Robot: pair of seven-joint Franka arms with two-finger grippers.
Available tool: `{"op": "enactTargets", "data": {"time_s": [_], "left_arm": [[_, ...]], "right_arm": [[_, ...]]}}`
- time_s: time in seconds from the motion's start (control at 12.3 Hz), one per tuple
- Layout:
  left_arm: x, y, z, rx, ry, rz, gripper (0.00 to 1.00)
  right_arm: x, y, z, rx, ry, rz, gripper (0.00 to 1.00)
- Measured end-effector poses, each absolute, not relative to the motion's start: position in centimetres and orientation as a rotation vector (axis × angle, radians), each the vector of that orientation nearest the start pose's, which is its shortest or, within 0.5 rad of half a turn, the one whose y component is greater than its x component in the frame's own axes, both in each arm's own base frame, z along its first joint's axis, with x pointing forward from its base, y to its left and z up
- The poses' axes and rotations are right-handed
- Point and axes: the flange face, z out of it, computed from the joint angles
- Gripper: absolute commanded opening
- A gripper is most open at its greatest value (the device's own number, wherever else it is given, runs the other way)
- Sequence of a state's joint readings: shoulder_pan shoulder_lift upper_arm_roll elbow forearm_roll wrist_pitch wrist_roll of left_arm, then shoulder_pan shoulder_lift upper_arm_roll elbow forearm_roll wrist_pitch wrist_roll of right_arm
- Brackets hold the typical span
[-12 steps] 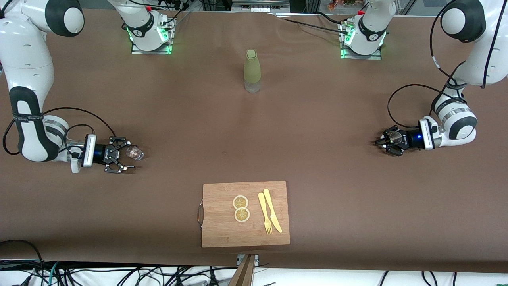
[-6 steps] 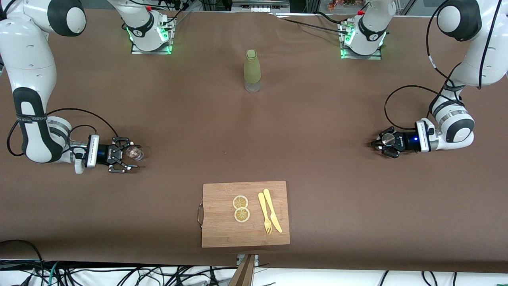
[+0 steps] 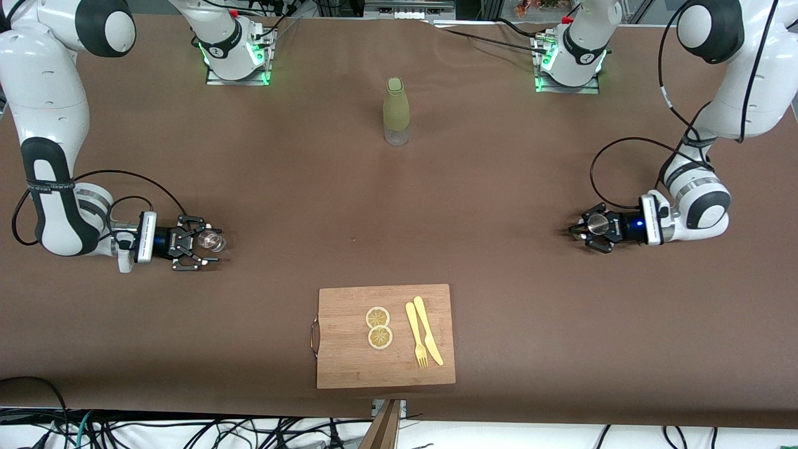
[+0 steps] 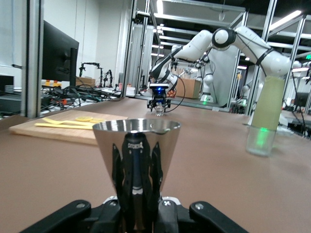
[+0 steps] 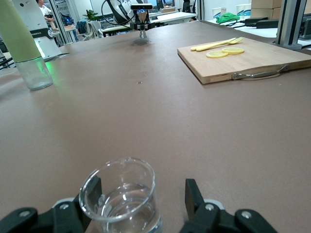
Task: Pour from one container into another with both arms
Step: 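Lift the glass and jigger, bringing both grippers together mid-table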
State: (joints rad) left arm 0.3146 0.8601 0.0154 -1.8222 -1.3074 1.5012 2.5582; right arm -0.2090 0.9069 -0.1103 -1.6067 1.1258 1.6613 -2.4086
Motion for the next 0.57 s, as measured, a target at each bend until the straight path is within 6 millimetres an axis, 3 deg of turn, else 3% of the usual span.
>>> {"op": "enactTargets", "data": {"time_s": [0.24,0.57], "left_arm": [[55.7,3.0,8.3,1.324,-1.091,1.112,0.00],[56.7,-2.9,8.7,1.298,-1.086,1.100,0.00]], "right_arm": [[61.0,-10.3,9.1,-1.563,-1.398,-0.851,0.77],[61.0,-10.4,9.1,-1.562,-1.400,-0.849,0.56]]}}
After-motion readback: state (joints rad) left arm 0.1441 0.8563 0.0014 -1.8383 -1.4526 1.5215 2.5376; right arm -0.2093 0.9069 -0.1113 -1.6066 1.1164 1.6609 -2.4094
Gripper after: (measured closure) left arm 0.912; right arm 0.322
